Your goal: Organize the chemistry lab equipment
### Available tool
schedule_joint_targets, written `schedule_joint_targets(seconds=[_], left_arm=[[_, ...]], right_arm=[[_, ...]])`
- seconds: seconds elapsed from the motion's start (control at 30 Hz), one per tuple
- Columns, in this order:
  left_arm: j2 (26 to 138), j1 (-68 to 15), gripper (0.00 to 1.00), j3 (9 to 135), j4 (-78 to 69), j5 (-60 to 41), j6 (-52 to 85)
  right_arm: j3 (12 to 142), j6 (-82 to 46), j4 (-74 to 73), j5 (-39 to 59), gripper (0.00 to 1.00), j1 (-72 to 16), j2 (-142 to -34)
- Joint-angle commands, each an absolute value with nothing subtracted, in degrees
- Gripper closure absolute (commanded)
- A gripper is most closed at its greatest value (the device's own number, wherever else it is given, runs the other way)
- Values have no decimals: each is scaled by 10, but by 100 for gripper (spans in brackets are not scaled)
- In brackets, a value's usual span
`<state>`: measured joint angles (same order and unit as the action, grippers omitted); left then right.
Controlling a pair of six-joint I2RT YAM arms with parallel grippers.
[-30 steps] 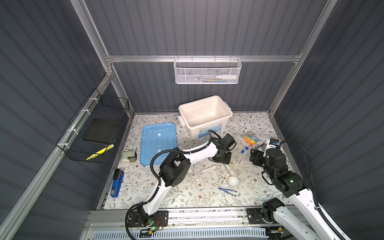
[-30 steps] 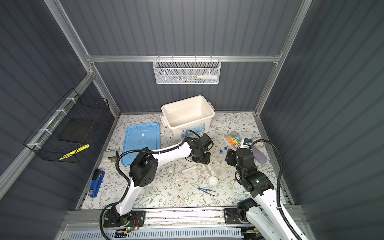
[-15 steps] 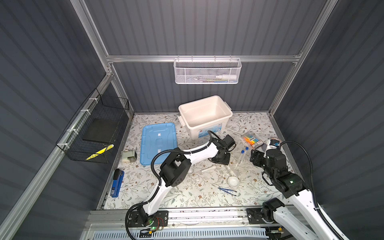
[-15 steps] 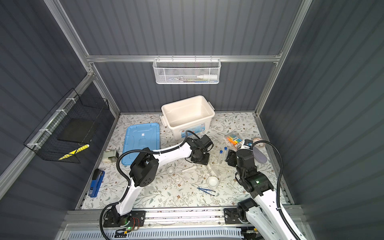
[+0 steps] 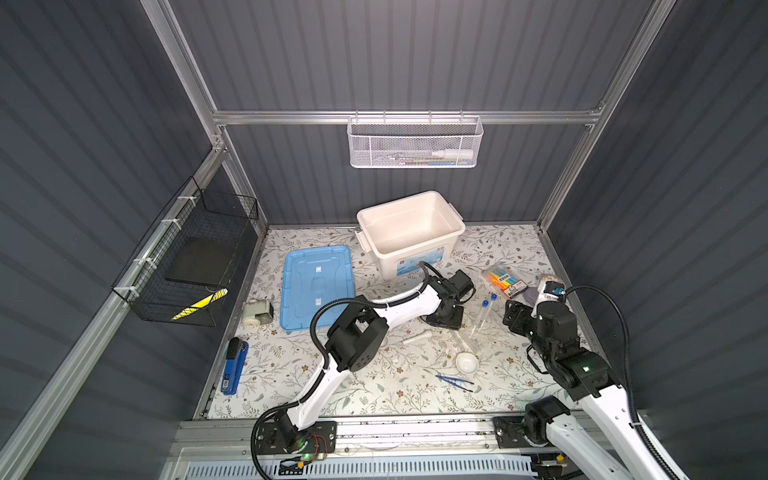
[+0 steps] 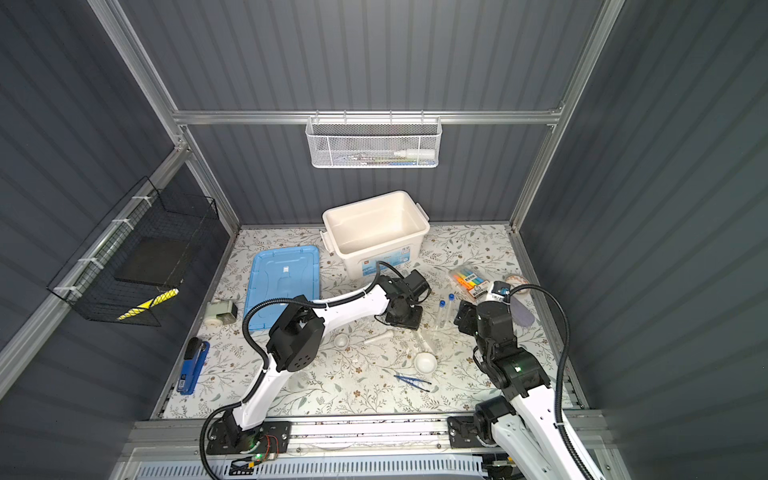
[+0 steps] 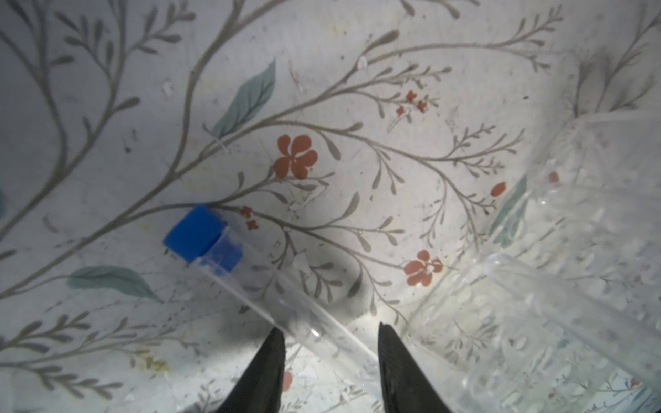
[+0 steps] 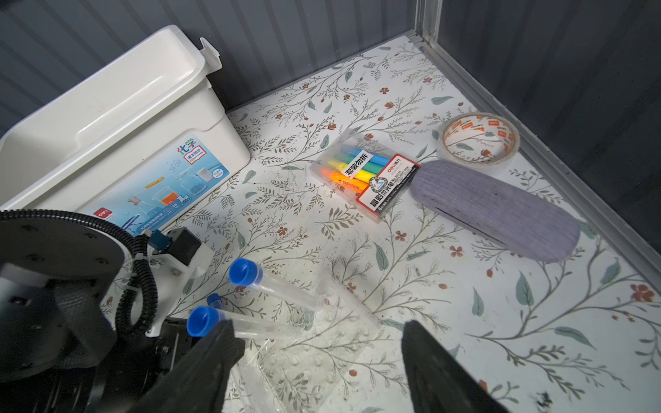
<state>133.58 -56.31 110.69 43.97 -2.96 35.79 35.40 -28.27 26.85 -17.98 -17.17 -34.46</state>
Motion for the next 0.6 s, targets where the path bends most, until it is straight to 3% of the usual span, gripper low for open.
schedule_joint_targets(seconds=[0.0, 0.57], left_arm=[[1350, -567, 57, 1119, 472, -26, 351], [1349, -543, 77, 1118, 471, -8, 317]], right_arm=[[349, -279, 280, -179, 24, -167, -335], [358, -282, 296, -169, 24, -164, -333]])
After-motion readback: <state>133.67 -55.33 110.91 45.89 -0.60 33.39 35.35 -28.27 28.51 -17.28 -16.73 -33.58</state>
